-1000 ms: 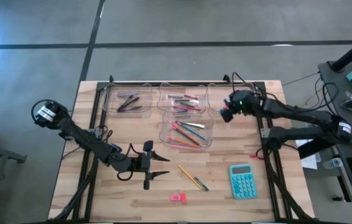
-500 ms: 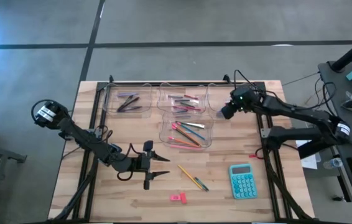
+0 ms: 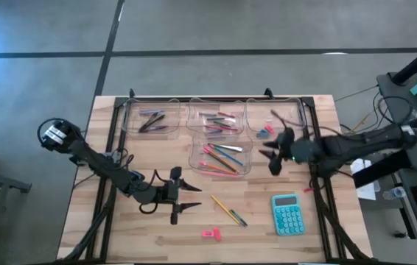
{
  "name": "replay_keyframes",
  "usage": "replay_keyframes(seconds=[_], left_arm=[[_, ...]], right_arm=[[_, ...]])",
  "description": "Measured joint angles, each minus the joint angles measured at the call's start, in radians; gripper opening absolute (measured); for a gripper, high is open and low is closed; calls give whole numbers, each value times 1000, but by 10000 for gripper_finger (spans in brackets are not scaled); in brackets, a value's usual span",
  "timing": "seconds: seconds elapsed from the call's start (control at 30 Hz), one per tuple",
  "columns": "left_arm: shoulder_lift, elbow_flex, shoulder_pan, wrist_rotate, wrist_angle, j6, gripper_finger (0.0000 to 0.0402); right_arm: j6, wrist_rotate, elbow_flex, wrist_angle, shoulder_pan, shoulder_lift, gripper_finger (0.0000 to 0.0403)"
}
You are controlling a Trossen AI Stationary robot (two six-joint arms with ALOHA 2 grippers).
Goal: Sort crayons/erasers/pens/pencils in bins
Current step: Put the pink eraser into the top right transparent bin
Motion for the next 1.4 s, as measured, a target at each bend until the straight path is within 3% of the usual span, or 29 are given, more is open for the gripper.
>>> replay_keyframes(seconds=[0.23,0.47,0.63,0.8,1.4], left_arm=[[161,108,0,11,-5,1,185],[341,246,0,212,-41,11,185],[429,331,-6,321,-217,-130,185],[503,418,-31,336,-433,-242,185],[590,458,-40,256,-464,-273,185]], right_arm=[[17,306,-20,138,387,100,136],[16,436,-20,242,565,227,127],[16,477,-20,287,623,296,123],[16,480,-20,319,647,346,122],[21,486,-19,322,662,377,115]])
